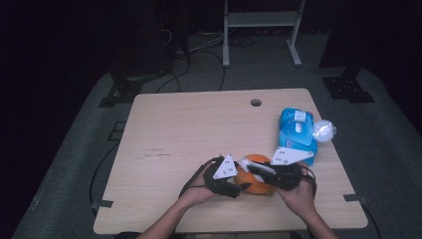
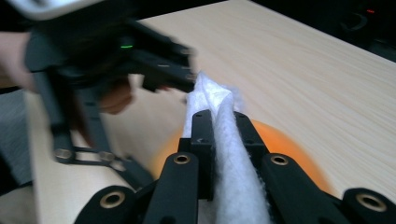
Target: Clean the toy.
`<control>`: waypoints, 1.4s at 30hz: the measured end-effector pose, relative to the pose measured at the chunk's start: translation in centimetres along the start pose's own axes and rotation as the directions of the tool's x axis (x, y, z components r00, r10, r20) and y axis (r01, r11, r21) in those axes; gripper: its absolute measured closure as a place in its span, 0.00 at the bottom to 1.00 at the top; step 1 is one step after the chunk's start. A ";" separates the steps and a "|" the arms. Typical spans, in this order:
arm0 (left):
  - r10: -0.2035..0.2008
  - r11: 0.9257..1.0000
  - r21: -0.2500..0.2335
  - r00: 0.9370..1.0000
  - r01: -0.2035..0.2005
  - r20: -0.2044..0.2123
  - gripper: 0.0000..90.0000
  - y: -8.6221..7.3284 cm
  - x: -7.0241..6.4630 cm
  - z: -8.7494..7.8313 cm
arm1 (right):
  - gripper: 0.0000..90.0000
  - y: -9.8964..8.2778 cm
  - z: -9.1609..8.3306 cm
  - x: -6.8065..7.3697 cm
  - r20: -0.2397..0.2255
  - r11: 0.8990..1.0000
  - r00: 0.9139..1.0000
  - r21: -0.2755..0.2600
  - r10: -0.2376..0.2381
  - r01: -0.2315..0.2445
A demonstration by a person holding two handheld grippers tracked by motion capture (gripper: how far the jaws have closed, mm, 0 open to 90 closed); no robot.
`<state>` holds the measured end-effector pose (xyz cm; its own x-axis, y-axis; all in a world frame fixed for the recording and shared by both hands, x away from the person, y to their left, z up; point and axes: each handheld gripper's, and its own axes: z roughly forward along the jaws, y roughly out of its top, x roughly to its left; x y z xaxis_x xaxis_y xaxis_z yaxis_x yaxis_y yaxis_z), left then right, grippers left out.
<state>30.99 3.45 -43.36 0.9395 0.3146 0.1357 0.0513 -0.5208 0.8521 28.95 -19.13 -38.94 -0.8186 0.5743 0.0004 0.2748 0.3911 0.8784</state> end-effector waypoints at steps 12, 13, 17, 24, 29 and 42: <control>-0.144 0.989 -0.025 0.986 0.147 0.083 0.11 -1.2 1.7 0.0 | 0.89 -2.8 -0.7 -4.3 -0.024 0.984 0.984 0.001 0.177 -0.177; -0.163 0.985 -0.038 0.982 0.167 0.093 0.11 -1.0 1.6 0.0 | 0.89 -2.7 -0.6 -4.1 -0.027 0.984 0.984 0.007 0.175 -0.175; -0.182 0.982 -0.031 0.979 0.185 0.096 0.18 -1.0 1.7 -0.2 | 0.89 -2.6 -0.3 -3.7 -0.029 0.985 0.985 0.014 0.171 -0.170; -0.101 0.994 -0.031 0.993 0.103 0.068 0.31 -0.7 1.1 -0.2 | 0.89 -1.0 0.4 -1.4 -0.072 0.995 0.992 -0.003 0.100 -0.101; -0.033 0.999 -0.016 0.998 0.034 0.061 0.34 -1.0 1.1 -0.4 | 0.89 -0.6 0.9 -0.4 -0.106 0.999 0.994 0.013 0.041 -0.040; -0.211 0.976 -0.034 0.969 0.217 0.132 0.11 -1.3 2.6 -0.6 | 0.89 -2.1 0.3 -2.7 -0.056 0.993 0.992 0.032 0.114 -0.113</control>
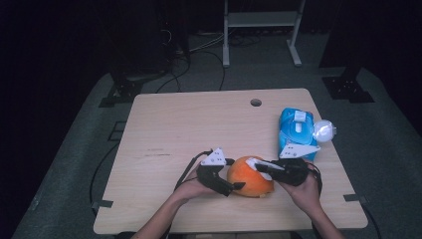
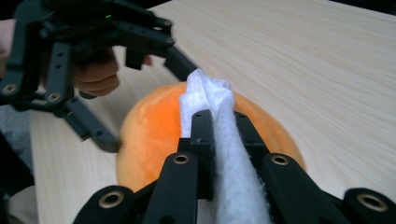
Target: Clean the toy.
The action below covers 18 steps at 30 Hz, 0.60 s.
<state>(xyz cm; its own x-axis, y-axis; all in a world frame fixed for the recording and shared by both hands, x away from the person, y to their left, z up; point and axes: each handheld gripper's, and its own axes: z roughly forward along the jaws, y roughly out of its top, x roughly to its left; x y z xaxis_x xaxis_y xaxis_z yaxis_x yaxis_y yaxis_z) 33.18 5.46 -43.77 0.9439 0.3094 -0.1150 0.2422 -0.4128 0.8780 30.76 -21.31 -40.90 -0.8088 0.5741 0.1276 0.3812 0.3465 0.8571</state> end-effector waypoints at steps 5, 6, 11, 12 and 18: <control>0.087 0.996 0.036 0.996 -0.086 -0.031 0.16 0.0 -1.0 0.5 | 0.89 0.4 0.9 1.6 -0.013 0.999 0.999 0.009 -0.038 0.038; 0.087 0.996 0.036 0.996 -0.086 -0.031 0.18 0.0 -1.0 0.5 | 0.89 0.4 0.9 1.6 -0.013 0.999 0.999 0.009 -0.038 0.038; 0.172 0.983 0.066 0.984 -0.169 -0.040 0.28 0.1 -1.6 0.3 | 0.89 1.1 1.9 3.9 -0.031 0.992 0.992 0.028 -0.118 0.119; 0.172 0.983 0.066 0.984 -0.169 -0.040 0.29 0.1 -1.6 0.3 | 0.89 1.1 1.9 3.9 -0.031 0.992 0.992 0.028 -0.118 0.119; 0.124 0.991 0.059 0.992 -0.122 -0.029 0.29 -0.5 -0.4 -0.2 | 0.89 0.3 0.6 1.2 0.009 0.999 0.999 0.015 -0.038 0.038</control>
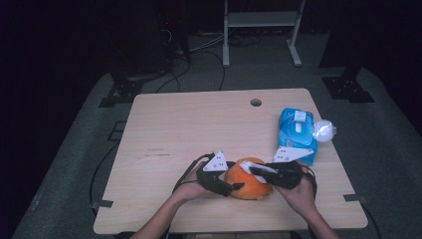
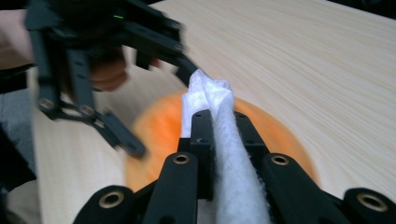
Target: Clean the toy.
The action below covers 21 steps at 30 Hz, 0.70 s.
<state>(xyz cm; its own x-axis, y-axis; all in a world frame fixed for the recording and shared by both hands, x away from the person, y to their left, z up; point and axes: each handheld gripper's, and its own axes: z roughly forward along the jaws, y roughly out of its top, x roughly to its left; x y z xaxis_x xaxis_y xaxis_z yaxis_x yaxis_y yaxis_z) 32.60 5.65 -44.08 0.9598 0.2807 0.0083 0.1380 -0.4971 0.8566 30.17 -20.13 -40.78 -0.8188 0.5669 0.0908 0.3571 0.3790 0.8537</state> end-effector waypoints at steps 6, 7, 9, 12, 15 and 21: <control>-0.016 1.000 0.007 1.000 0.016 0.002 0.17 0.3 0.1 -0.1 | 0.89 -0.6 -0.4 -0.7 0.012 0.999 0.999 -0.004 0.038 -0.038; -0.017 1.000 0.001 1.000 0.017 -0.005 0.17 0.6 0.0 -0.2 | 0.89 -0.5 -0.3 -0.4 0.012 1.000 1.000 -0.003 0.026 -0.026; -0.031 0.998 -0.053 1.000 0.031 0.001 0.14 1.4 -0.2 -0.5 | 0.89 0.0 0.2 0.5 -0.009 1.000 1.000 -0.009 0.003 -0.003; 0.003 0.999 -0.032 1.000 -0.003 -0.003 0.18 1.5 -0.5 -0.3 | 0.89 0.4 0.7 1.4 -0.030 1.000 0.999 -0.009 -0.019 0.019; 0.007 1.000 -0.028 1.000 -0.007 -0.002 0.28 0.7 -0.2 -0.2 | 0.89 0.4 0.8 1.4 -0.025 1.000 0.999 -0.004 -0.030 0.030; -0.017 1.000 -0.023 1.000 0.017 -0.001 0.31 0.3 0.4 -0.4 | 0.89 -0.2 0.0 -0.2 -0.008 1.000 1.000 -0.013 0.023 -0.023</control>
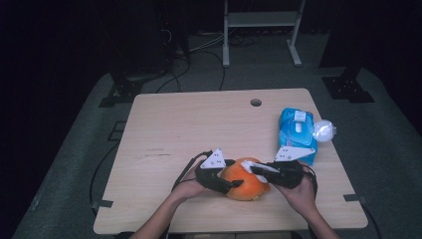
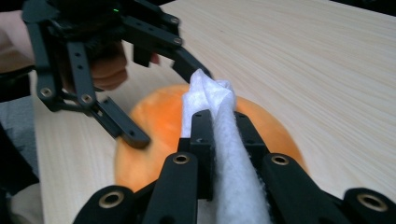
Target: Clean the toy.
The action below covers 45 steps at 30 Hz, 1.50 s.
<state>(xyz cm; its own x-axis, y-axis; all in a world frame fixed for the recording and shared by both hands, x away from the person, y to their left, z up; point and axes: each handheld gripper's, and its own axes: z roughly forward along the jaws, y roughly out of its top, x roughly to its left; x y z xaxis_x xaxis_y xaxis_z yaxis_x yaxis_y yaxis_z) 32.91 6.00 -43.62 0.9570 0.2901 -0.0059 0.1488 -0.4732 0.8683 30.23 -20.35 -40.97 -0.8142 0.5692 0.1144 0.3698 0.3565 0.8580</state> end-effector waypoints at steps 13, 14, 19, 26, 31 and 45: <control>0.042 0.999 -0.011 0.999 -0.042 -0.003 0.28 0.7 -0.7 0.3 | 0.89 0.5 0.5 1.3 -0.019 1.000 0.999 -0.009 -0.028 0.028; 0.035 0.999 -0.012 0.999 -0.035 -0.003 0.30 0.6 -0.5 0.2 | 0.89 0.5 0.4 1.1 -0.012 1.000 1.000 -0.007 -0.023 0.023; -0.012 1.000 -0.007 1.000 0.012 -0.007 0.32 0.1 0.3 -0.3 | 0.89 -0.1 -0.3 -0.1 0.007 1.000 1.000 -0.010 0.018 -0.018; -0.089 0.996 -0.028 0.996 0.089 -0.020 0.32 -0.6 1.2 -0.3 | 0.89 -0.4 -0.4 0.2 -0.004 1.000 1.000 -0.004 0.013 -0.013; -0.101 0.994 -0.034 0.995 0.100 -0.025 0.32 -0.7 1.2 -0.2 | 0.89 0.1 0.8 2.1 -0.068 0.999 0.997 0.006 -0.042 0.042; -0.073 0.997 -0.031 0.997 0.073 -0.006 0.35 -0.8 1.3 -0.5 | 0.89 -1.0 -0.4 -1.4 0.011 0.998 0.998 0.007 0.065 -0.065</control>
<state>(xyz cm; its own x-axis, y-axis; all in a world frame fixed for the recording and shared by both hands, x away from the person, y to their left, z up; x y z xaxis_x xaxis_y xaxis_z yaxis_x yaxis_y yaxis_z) 33.86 7.19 -44.07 0.9420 0.3290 -0.0661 0.2101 -0.4247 0.8806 30.77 -21.80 -41.76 -0.7835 0.5993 0.1646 0.4250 0.3234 0.8454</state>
